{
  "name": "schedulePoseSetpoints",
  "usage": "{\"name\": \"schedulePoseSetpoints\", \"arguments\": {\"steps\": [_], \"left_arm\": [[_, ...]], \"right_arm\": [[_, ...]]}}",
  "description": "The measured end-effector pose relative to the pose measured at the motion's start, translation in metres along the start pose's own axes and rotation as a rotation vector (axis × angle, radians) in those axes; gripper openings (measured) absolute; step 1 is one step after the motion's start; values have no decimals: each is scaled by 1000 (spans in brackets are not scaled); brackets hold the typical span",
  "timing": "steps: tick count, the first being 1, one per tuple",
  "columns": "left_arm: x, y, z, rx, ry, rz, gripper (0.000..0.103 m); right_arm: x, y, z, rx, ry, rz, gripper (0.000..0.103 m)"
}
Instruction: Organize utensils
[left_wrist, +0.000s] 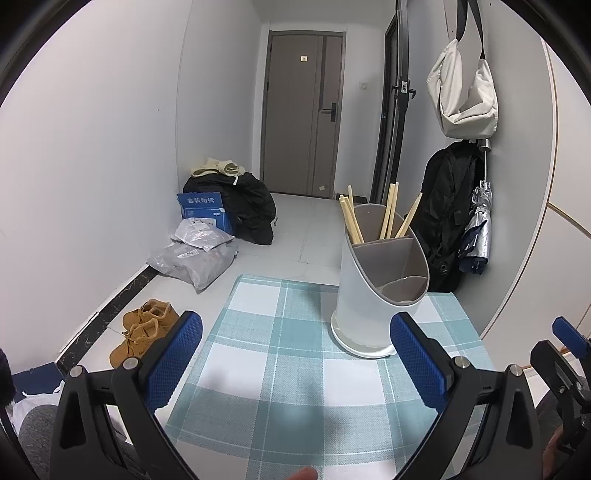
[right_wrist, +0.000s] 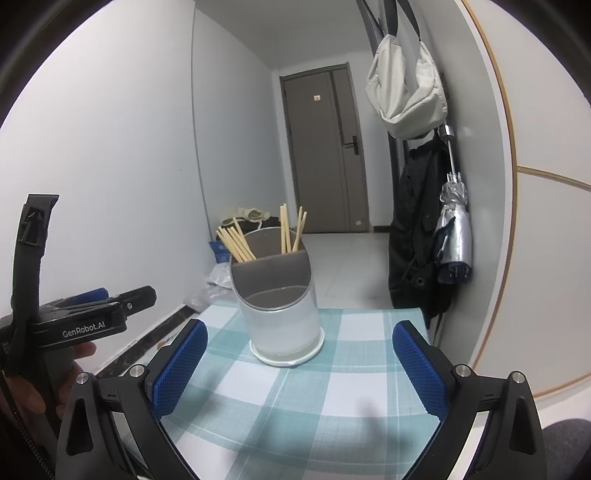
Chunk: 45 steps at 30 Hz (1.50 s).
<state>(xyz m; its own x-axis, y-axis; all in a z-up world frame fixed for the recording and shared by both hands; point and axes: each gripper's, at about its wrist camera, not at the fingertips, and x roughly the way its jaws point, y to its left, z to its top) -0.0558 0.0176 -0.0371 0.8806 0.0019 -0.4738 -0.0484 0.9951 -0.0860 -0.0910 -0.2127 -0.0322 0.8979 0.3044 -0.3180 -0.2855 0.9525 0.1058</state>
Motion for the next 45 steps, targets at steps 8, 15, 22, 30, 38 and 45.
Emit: {"name": "schedulePoseSetpoints", "arguments": {"steps": [8, 15, 22, 30, 38, 45], "left_arm": [[-1, -1, -1, 3, 0, -9, 99], [1, 0, -1, -12, 15, -18, 99], [-1, -1, -2, -1, 0, 1, 99], [2, 1, -2, -15, 16, 6, 99], [3, 2, -3, -15, 18, 11, 99], [3, 6, -3, -28, 20, 18, 99]], "right_arm": [[0, 0, 1, 2, 2, -1, 102], [0, -2, 0, 1, 3, 5, 102], [-2, -3, 1, 6, 1, -6, 102], [-2, -2, 1, 3, 3, -6, 102], [-2, 1, 1, -14, -1, -9, 102], [-2, 1, 0, -16, 2, -10, 102]]}}
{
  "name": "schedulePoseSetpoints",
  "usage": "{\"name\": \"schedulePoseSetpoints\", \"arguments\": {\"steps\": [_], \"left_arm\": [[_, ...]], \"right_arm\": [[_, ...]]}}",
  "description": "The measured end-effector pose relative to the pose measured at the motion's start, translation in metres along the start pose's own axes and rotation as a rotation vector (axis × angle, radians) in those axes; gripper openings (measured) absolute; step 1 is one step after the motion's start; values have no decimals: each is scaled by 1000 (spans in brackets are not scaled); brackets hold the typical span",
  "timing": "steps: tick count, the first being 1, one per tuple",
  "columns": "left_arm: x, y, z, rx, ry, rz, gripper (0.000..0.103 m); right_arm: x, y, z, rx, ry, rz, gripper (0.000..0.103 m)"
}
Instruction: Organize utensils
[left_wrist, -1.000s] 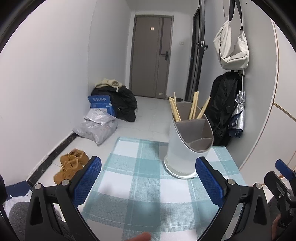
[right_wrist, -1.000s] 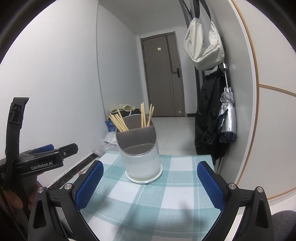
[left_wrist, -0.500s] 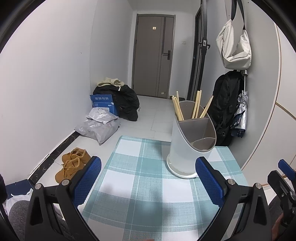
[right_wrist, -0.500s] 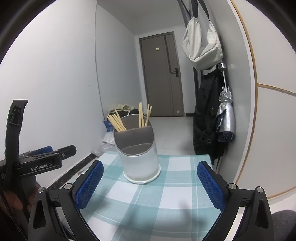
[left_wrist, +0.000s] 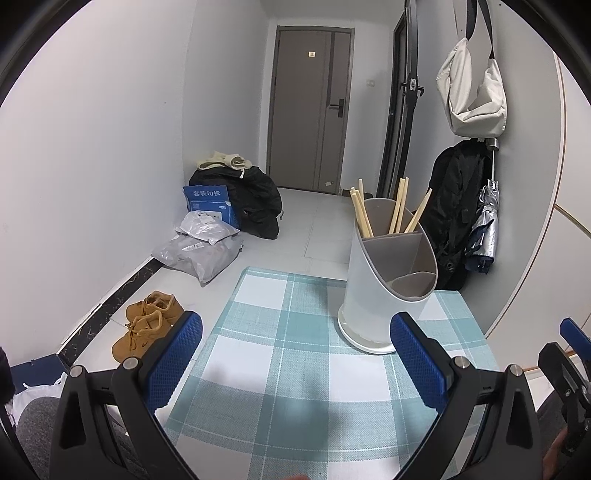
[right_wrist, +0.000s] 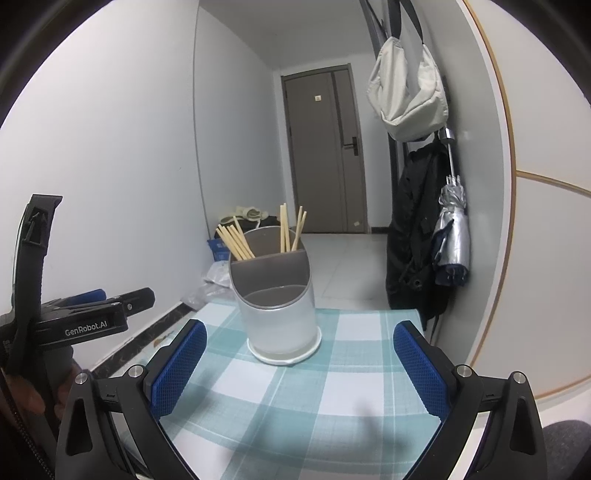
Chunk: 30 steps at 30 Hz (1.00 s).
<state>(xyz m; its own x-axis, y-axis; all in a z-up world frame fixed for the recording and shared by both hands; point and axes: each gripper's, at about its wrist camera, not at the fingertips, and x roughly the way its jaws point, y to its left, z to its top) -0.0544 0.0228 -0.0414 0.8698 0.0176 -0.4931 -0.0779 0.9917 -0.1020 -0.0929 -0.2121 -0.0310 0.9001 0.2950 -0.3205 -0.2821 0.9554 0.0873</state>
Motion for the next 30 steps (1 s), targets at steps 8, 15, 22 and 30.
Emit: {"name": "schedulePoseSetpoints", "arguments": {"steps": [8, 15, 22, 30], "left_arm": [[0, -2, -1, 5, 4, -16, 99], [1, -2, -1, 10, 11, -13, 99], [2, -3, -2, 13, 10, -8, 99], [1, -5, -3, 26, 6, 1, 99]], "right_arm": [[1, 1, -1, -8, 4, 1, 102], [1, 2, -2, -11, 7, 0, 102], [1, 3, -2, -11, 7, -1, 102], [2, 3, -3, -8, 12, -4, 102]]}}
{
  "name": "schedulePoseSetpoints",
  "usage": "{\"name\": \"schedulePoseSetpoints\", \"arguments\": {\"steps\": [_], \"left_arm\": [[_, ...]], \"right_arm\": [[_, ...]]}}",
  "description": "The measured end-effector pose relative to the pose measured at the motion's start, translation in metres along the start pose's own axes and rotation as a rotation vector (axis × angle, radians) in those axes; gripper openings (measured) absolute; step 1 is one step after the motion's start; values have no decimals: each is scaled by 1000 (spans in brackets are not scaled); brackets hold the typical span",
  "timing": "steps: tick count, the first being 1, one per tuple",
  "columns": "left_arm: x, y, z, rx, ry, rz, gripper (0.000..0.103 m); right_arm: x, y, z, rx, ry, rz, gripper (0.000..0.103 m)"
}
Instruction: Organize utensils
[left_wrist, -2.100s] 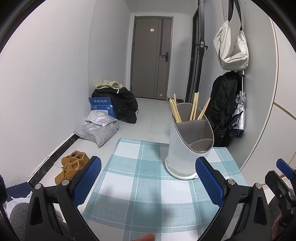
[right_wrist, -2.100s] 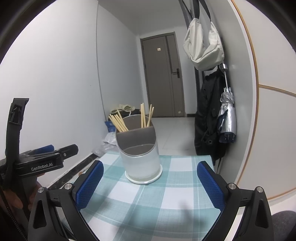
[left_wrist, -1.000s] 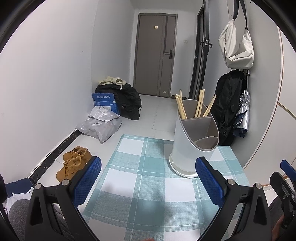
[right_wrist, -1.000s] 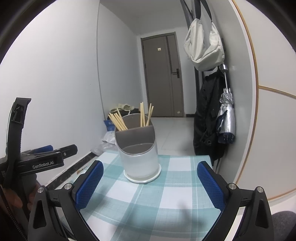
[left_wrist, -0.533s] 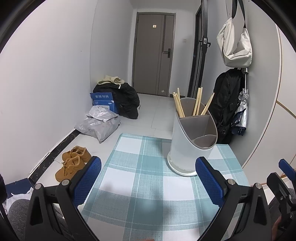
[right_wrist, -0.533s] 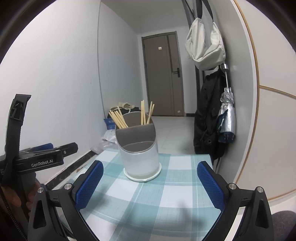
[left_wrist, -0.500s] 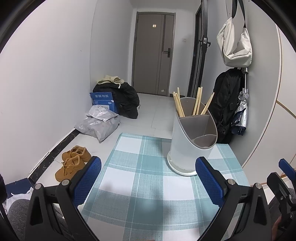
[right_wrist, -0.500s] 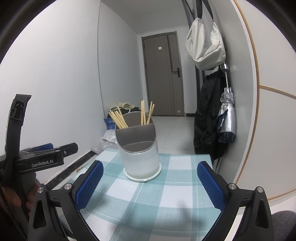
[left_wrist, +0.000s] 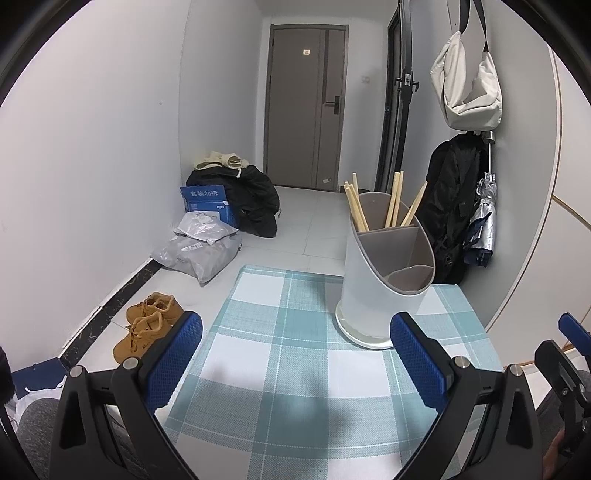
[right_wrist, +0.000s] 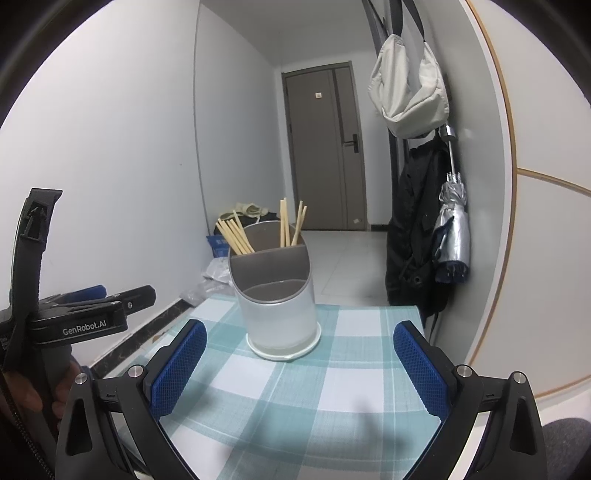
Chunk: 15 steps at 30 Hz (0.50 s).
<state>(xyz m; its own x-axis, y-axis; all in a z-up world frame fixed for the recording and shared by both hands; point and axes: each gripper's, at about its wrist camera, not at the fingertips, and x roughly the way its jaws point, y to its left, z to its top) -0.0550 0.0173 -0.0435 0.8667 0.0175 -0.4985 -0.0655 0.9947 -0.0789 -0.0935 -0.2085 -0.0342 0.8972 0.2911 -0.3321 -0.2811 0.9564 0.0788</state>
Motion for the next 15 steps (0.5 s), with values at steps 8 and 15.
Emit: {"name": "schedulePoseSetpoints", "arguments": {"steps": [8, 15], "left_arm": [[0, 1, -1, -1, 7, -14, 99], [-1, 1, -1, 0, 5, -11, 99]], "right_arm": [[1, 0, 0, 1, 2, 2, 102], [0, -1, 0, 2, 4, 1, 103]]}}
